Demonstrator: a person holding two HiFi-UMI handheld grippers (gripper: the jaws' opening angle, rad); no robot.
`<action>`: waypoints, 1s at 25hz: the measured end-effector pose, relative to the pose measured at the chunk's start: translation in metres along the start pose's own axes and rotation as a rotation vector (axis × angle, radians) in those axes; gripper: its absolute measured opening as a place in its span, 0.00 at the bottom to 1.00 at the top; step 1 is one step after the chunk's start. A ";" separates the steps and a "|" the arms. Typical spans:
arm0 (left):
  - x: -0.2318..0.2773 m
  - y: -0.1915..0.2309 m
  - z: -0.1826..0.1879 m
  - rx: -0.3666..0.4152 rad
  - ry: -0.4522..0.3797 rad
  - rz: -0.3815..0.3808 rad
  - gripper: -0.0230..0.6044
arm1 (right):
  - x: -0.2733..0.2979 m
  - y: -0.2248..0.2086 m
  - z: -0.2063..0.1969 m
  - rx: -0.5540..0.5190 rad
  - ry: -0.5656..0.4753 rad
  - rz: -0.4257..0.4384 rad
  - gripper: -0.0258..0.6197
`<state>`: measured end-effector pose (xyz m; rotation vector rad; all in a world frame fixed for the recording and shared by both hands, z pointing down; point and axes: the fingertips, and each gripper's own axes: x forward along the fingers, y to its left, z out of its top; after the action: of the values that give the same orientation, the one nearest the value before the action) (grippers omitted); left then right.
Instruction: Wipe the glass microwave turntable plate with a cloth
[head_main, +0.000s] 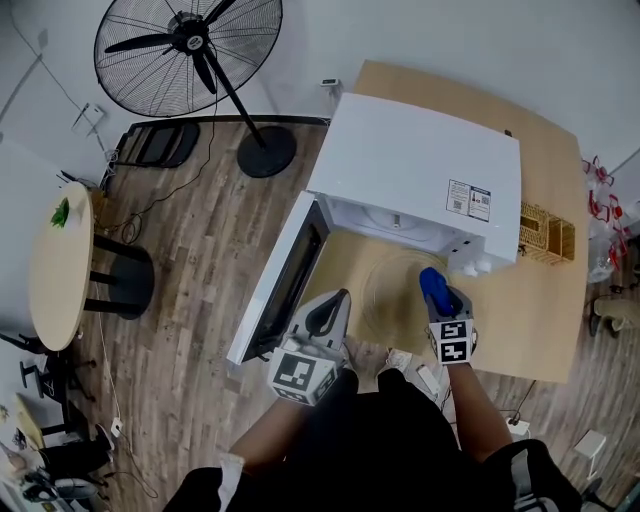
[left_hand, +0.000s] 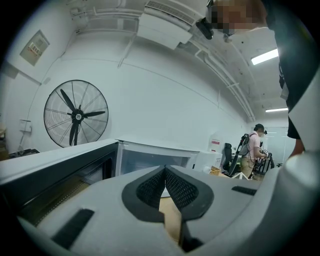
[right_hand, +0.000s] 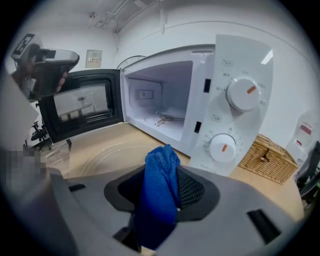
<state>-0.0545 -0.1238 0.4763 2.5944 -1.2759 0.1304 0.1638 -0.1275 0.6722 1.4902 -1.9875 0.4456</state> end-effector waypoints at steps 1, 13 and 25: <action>0.000 0.000 0.000 0.001 0.000 0.000 0.04 | -0.001 0.006 0.001 0.009 -0.003 0.020 0.29; -0.009 0.001 -0.009 0.010 0.022 0.017 0.04 | -0.011 0.131 0.002 -0.102 -0.020 0.352 0.28; -0.018 0.001 -0.015 0.007 0.036 0.037 0.04 | -0.003 0.142 -0.029 -0.205 0.070 0.386 0.28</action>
<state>-0.0662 -0.1062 0.4880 2.5628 -1.3141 0.1877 0.0375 -0.0641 0.7051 0.9554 -2.1946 0.4286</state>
